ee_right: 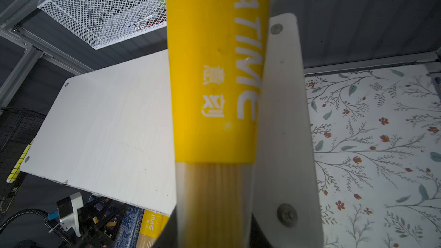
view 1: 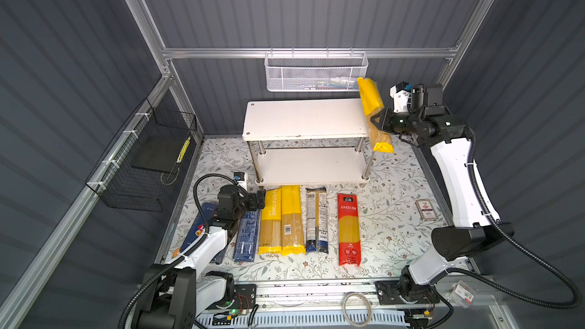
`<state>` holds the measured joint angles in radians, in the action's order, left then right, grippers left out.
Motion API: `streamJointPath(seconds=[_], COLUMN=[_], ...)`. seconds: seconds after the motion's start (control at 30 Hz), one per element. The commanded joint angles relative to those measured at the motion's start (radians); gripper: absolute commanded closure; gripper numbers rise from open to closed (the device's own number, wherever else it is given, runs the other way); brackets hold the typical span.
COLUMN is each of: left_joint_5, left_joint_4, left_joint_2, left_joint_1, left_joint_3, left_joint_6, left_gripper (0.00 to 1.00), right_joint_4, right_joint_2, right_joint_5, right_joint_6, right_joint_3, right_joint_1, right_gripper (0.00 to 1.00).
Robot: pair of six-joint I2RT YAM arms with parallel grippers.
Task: Arrange pasta packages on shelves
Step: Place the pasta bag on the shelf.
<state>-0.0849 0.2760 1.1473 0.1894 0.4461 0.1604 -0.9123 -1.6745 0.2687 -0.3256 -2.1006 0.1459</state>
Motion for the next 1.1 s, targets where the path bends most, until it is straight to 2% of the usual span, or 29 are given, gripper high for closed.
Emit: streamJointPath(seconds=[0.0, 0.37, 0.53, 0.63, 0.7, 0.8, 0.97, 1.07], left_joint_5=[-0.019, -0.019, -0.019, -0.019, -0.019, -0.019, -0.019, -0.02], left_joint_4=[0.002, 0.002, 0.002, 0.002, 0.002, 0.002, 0.002, 0.0], left_joint_2=[-0.006, -0.007, -0.007, -0.007, -0.008, -0.007, -0.008, -0.002], left_joint_1=[0.005, 0.005, 0.005, 0.006, 0.005, 0.006, 0.005, 0.005], left_joint_3=[0.003, 0.003, 0.003, 0.003, 0.003, 0.003, 0.003, 0.008], left_joint_6=[-0.023, -0.022, -0.022, -0.022, -0.022, -0.022, -0.022, -0.024], left_gripper=[0.0, 0.0, 0.0, 0.0, 0.0, 0.0, 0.0, 0.0], right_joint_4=[0.103, 0.102, 0.086, 0.073, 0.071, 0.042, 0.018, 0.041], right_joint_2=[-0.004, 0.003, 0.032, 0.081, 0.141, 0.225, 0.373, 0.446], right_joint_5=[0.004, 0.005, 0.025, 0.012, -0.003, -0.027, -0.057, -0.017], right_joint_6=[0.017, 0.022, 0.026, 0.038, 0.048, 0.065, 0.076, 0.077], right_joint_3=[-0.044, -0.027, -0.021, 0.002, 0.048, 0.123, 0.304, 0.393], right_joint_1=[-0.006, -0.006, -0.006, -0.006, -0.006, -0.006, -0.006, -0.006], right_gripper=[0.66, 0.52, 0.38, 0.32, 0.25, 0.19, 0.14, 0.13])
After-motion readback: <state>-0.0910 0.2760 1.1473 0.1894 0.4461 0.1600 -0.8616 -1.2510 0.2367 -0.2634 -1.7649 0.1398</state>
